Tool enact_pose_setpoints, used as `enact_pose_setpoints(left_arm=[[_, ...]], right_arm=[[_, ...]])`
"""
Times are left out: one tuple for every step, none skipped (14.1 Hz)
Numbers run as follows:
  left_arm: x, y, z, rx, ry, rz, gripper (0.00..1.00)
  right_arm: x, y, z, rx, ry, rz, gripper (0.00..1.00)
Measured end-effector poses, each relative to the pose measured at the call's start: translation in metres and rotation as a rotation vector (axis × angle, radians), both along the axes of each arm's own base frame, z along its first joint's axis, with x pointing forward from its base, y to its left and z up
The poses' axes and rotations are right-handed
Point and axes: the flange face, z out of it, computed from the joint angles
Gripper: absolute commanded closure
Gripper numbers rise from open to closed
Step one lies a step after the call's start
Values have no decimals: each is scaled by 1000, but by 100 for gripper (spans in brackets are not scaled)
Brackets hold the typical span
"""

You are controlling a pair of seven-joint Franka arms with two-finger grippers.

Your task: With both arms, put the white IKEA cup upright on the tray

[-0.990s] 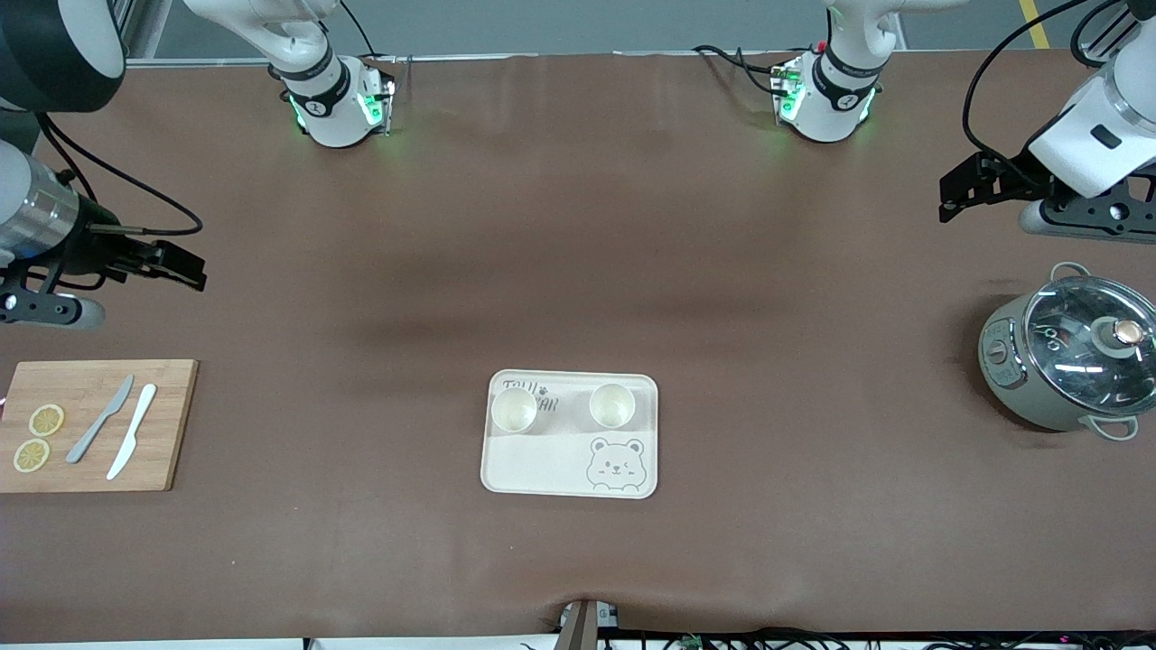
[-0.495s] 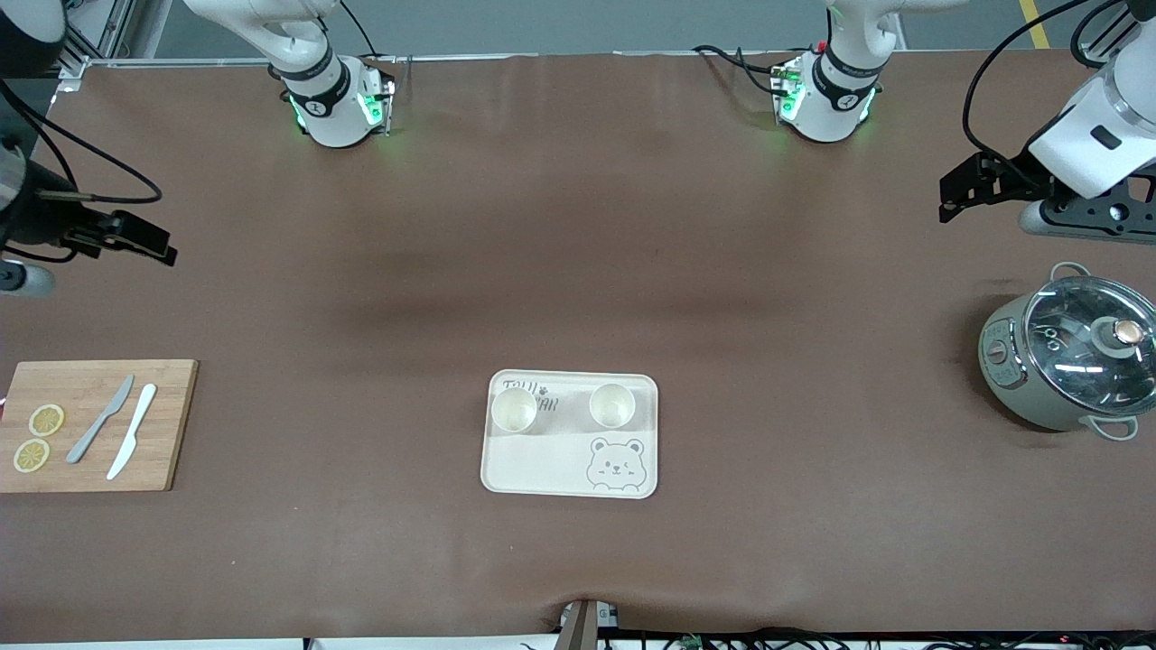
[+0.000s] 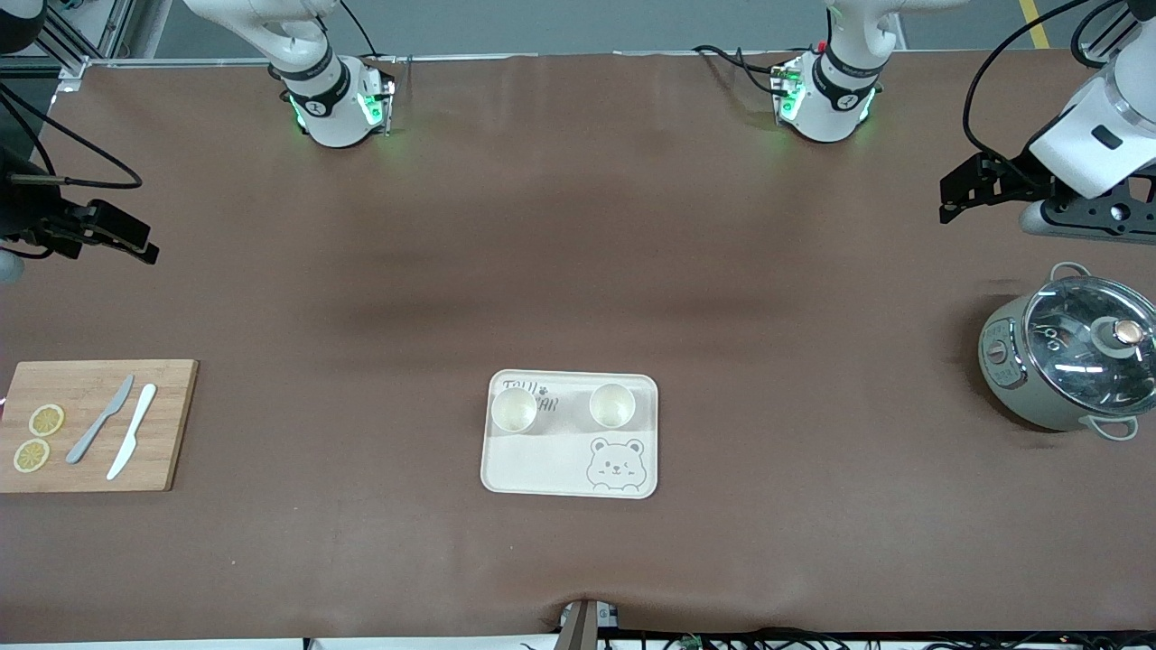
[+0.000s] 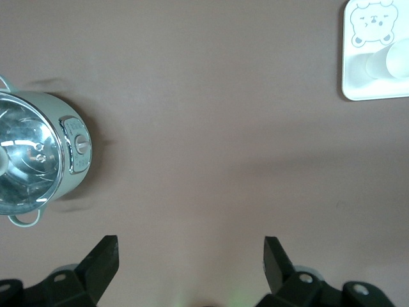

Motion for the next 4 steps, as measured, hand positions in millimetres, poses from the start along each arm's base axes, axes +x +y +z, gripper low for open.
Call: enact_pose_setpoints(left_arm=[[0, 0, 0, 0, -4, 0, 0], [1, 0, 1, -1, -5, 0, 0], [1, 0, 1, -1, -5, 1, 0], [1, 0, 1, -1, -5, 1, 0]], right_arm=[[0, 0, 1, 0, -4, 0, 0], [0, 0, 3, 0, -7, 0, 0], [0, 0, 3, 0, -6, 0, 0], [-1, 0, 3, 0, -3, 0, 0]])
